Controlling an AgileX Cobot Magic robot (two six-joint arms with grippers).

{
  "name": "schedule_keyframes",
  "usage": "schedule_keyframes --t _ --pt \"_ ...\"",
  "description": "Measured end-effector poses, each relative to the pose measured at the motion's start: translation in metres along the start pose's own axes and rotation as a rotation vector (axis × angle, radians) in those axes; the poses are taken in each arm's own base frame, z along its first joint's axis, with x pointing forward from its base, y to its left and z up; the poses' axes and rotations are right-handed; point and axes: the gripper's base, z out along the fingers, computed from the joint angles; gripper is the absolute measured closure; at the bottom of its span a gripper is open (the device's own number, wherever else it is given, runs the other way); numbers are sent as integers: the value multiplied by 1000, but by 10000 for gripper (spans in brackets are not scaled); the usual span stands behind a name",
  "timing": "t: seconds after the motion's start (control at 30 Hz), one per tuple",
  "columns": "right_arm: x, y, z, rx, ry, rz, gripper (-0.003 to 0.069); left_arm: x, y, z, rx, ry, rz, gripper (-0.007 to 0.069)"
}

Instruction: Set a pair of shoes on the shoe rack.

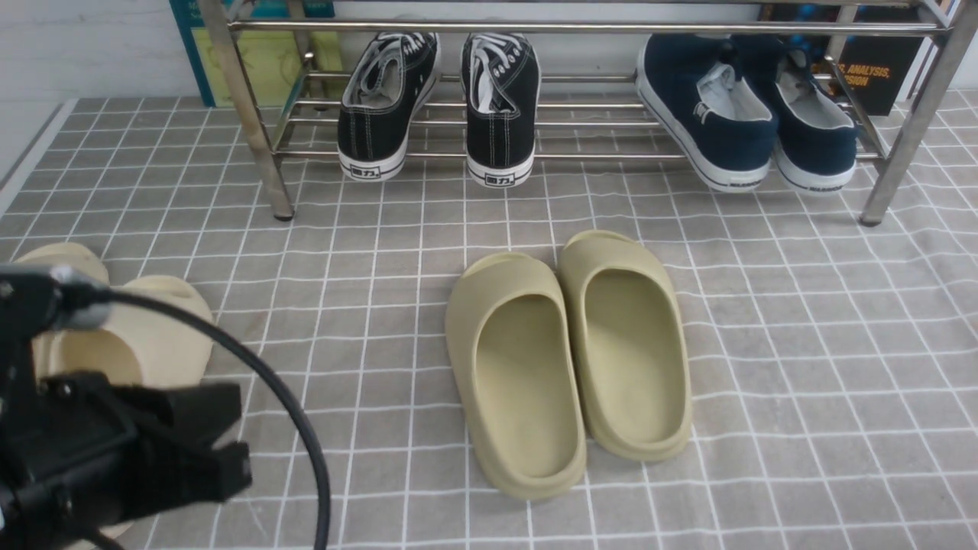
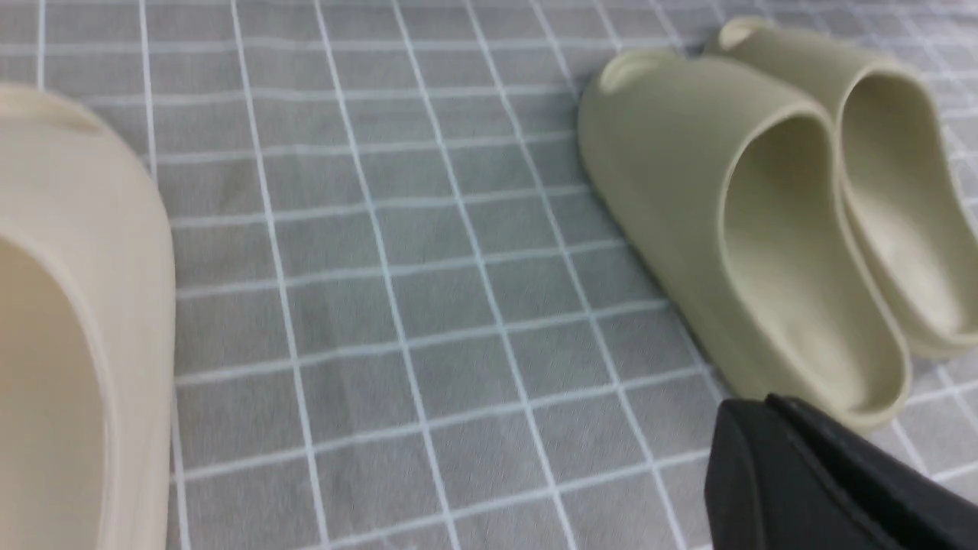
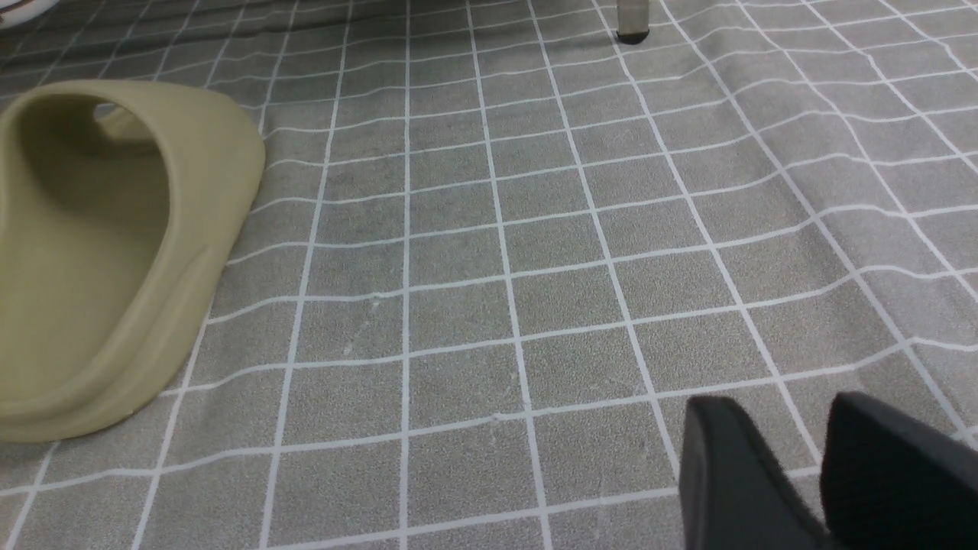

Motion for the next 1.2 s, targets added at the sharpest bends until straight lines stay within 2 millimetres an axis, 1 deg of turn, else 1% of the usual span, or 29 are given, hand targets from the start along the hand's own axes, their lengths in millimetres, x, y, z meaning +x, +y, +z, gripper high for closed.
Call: schedule_keyframes --t 0.03,0.13,0.23,0.33,0.37,0.4,0.43,0.47,0.5,0.57,0.67,0.7,0.73,0.77,0.83,0.9,1.07,1.17,1.2 --pt "0 0 0 0 0 0 428 4 1 1 -4 14 -2 638" --pt "0 0 0 0 0 0 422 7 3 1 -14 18 20 638" --pt "0 0 0 0 0 0 421 11 6 -13 -20 -53 77 638" --pt "0 0 0 0 0 0 421 17 10 -35 0 -201 116 638" --pt "0 0 0 0 0 0 421 18 10 -36 1 -213 118 638" --pt "0 0 0 0 0 0 421 24 13 -51 18 -338 127 638" --pt "0 0 0 0 0 0 421 24 13 -51 15 -338 126 638" --pt "0 0 0 0 0 0 421 33 17 -63 16 -470 121 638" --pt "0 0 0 0 0 0 421 33 18 -63 11 -472 119 638" --pt "0 0 0 0 0 0 421 47 25 -69 -27 -594 95 638" --pt "0 0 0 0 0 0 421 63 32 -65 -81 -655 55 638" --pt "0 0 0 0 0 0 421 64 33 -64 -89 -657 53 638" --pt "0 0 0 0 0 0 421 71 37 -59 -115 -650 35 638" --pt "0 0 0 0 0 0 421 79 41 -51 -134 -626 19 638" --pt "0 0 0 0 0 0 421 87 45 -44 -150 -596 3 638" --pt "0 0 0 0 0 0 421 100 49 -34 -163 -536 -14 638" --pt "0 0 0 0 0 0 421 111 52 -28 -184 -416 -22 638" --pt "0 0 0 0 0 0 421 121 54 -24 -200 -306 -40 638" --pt "0 0 0 0 0 0 421 121 54 -24 -200 -306 -40 638"
